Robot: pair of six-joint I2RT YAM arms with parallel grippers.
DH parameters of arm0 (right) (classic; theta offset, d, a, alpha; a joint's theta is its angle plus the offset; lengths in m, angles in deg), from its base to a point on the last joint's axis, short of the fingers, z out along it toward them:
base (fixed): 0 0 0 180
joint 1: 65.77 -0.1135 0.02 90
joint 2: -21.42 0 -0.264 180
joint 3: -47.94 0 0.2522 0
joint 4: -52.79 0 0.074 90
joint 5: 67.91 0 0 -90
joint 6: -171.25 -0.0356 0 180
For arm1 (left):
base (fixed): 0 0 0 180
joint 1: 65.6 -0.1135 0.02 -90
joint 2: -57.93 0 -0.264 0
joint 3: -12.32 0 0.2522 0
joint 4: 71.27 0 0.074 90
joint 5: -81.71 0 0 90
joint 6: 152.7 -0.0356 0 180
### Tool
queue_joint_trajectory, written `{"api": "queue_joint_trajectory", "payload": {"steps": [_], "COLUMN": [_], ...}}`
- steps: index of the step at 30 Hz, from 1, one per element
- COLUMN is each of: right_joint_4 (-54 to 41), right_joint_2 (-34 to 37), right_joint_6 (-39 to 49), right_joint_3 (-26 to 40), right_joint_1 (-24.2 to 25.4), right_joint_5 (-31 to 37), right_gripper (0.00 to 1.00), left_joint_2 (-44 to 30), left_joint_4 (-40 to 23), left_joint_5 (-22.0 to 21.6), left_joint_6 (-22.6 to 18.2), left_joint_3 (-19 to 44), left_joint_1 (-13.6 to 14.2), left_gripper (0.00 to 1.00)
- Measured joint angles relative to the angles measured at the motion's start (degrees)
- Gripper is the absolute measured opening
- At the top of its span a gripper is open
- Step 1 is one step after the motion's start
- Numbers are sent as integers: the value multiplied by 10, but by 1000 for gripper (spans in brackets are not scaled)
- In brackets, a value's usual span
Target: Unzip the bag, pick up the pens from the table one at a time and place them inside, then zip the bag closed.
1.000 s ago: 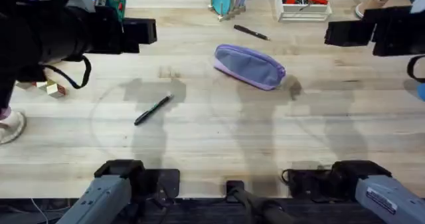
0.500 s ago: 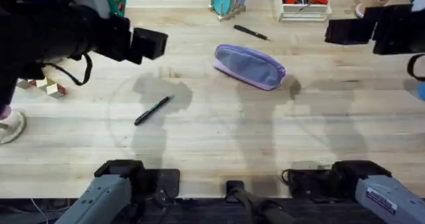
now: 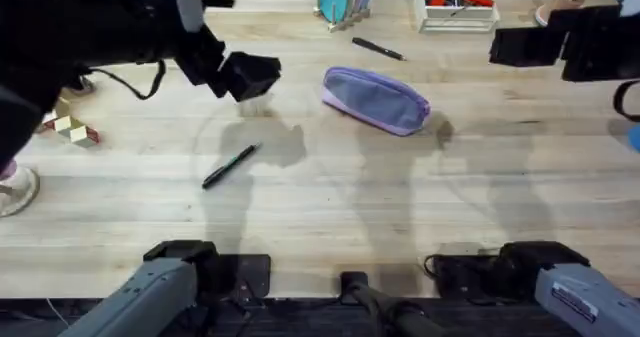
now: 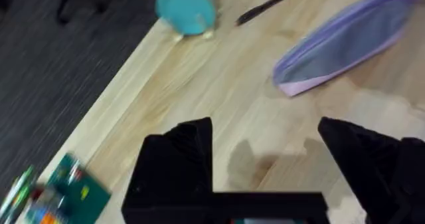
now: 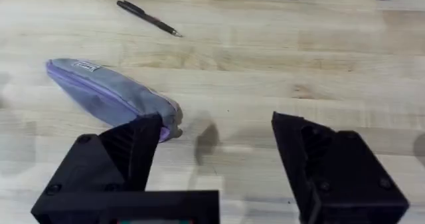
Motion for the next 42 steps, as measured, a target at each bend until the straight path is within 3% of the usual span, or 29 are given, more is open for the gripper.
{"api": "queue_joint_trajectory", "payload": {"steps": [8,16,23,29,42], "right_joint_4": [0,0,0,0,0], "right_joint_2": [0,0,0,0,0], "right_joint_6": [0,0,0,0,0], "right_joint_3": [0,0,0,0,0], "right_joint_1": [0,0,0,0,0], "right_joint_5": [0,0,0,0,0], "right_gripper": [996,995,996,996,996], "left_joint_2": [-57,-102,-113,-125,-221], "left_joint_4": [5,61,63,64,99], "left_joint_5": [117,211,228,216,208], "left_joint_6": [-79,-104,-108,-110,-139], "left_joint_3": [0,0,0,0,0], "left_joint_1": [0,0,0,4,68], "left_gripper": [993,993,993,993,993]}}
